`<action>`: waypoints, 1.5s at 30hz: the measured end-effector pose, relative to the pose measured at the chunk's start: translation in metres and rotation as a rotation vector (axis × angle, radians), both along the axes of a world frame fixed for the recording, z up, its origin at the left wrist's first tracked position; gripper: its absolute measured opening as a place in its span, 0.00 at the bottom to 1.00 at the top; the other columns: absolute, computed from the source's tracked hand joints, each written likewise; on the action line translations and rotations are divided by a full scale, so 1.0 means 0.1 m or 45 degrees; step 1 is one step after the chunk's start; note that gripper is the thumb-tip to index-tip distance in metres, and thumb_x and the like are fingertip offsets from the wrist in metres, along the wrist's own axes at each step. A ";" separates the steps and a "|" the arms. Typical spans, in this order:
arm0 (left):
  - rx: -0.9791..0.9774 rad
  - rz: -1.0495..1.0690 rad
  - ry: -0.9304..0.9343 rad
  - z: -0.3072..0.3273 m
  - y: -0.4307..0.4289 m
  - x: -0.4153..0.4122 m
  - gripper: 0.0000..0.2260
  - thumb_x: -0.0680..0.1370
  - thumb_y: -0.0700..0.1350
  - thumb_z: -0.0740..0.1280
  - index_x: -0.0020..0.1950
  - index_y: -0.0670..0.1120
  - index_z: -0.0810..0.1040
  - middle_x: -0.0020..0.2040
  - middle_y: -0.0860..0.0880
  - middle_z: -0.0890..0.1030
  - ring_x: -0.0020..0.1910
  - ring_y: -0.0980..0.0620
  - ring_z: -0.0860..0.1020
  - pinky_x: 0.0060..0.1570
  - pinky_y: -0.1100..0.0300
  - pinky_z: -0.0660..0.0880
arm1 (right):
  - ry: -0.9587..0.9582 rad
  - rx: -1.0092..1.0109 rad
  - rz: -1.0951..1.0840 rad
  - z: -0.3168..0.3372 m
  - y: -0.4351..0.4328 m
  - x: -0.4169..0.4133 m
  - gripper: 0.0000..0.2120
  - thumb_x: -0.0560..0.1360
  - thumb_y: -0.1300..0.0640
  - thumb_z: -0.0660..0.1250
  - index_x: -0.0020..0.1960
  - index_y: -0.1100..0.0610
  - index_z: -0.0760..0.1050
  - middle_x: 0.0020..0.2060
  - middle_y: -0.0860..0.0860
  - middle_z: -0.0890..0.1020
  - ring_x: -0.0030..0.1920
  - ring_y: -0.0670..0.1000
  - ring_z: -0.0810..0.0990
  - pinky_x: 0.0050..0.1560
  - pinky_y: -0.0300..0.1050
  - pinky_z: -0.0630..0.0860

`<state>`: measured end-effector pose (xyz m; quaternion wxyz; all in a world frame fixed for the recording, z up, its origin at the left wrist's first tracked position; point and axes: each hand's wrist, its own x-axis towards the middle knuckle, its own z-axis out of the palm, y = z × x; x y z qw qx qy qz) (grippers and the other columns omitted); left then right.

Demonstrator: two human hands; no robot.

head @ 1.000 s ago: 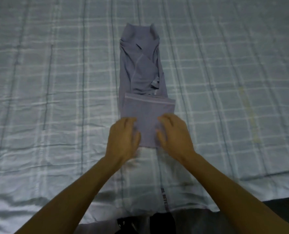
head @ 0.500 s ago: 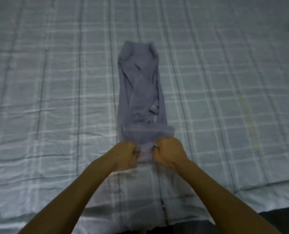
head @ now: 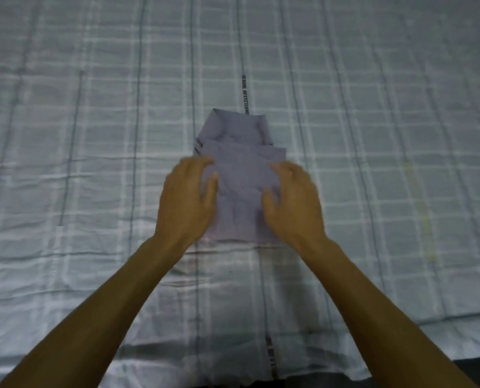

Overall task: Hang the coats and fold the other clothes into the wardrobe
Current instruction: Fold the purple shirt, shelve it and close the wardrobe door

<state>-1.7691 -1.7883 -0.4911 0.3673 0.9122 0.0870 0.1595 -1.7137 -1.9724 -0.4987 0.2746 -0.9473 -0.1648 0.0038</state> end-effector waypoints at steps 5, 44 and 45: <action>0.585 -0.612 0.431 -0.82 -0.06 -0.36 0.32 0.72 0.60 0.60 0.70 0.43 0.70 0.67 0.38 0.71 0.64 0.39 0.69 0.61 0.43 0.66 | 0.175 -0.392 0.521 -0.80 -0.14 -0.47 0.40 0.67 0.41 0.68 0.74 0.56 0.61 0.71 0.62 0.66 0.70 0.61 0.65 0.69 0.64 0.61; 0.817 -0.731 0.398 -1.21 0.45 1.59 0.45 0.70 0.70 0.56 0.75 0.39 0.56 0.74 0.35 0.59 0.74 0.37 0.55 0.68 0.32 0.53 | 0.141 -0.481 0.539 -1.10 0.43 1.52 0.57 0.58 0.21 0.51 0.77 0.51 0.40 0.77 0.58 0.46 0.76 0.57 0.41 0.72 0.53 0.32; 0.820 -0.714 0.404 -1.21 0.43 1.57 0.43 0.71 0.67 0.59 0.75 0.38 0.56 0.73 0.34 0.60 0.73 0.36 0.57 0.67 0.32 0.54 | 0.145 -0.465 0.549 -1.10 0.43 1.52 0.55 0.60 0.23 0.51 0.77 0.52 0.43 0.77 0.58 0.48 0.76 0.57 0.42 0.72 0.52 0.32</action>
